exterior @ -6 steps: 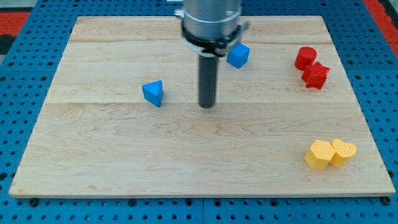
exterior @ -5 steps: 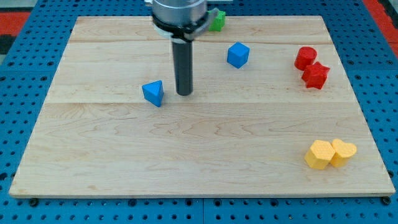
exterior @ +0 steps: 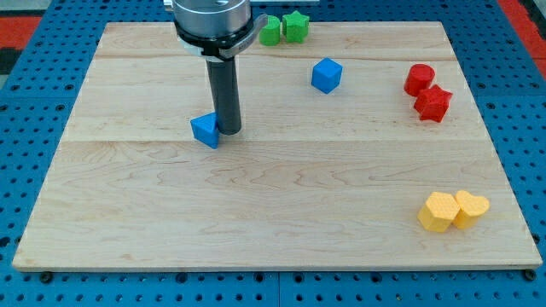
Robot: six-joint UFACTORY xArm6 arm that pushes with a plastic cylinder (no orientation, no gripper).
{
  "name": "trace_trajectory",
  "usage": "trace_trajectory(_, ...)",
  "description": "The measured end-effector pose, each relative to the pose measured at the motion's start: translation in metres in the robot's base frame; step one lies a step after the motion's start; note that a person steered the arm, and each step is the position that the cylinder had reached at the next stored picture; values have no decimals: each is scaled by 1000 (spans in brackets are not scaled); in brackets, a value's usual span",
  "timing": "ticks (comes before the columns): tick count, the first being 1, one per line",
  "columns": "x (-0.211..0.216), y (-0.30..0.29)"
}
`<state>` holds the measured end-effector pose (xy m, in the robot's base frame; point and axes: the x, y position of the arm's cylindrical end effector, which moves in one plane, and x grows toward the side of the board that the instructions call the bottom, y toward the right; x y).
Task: Push the blue triangle left and up
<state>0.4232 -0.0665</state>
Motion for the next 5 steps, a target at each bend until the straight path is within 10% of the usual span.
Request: trace_trajectory(5, -11, -45)
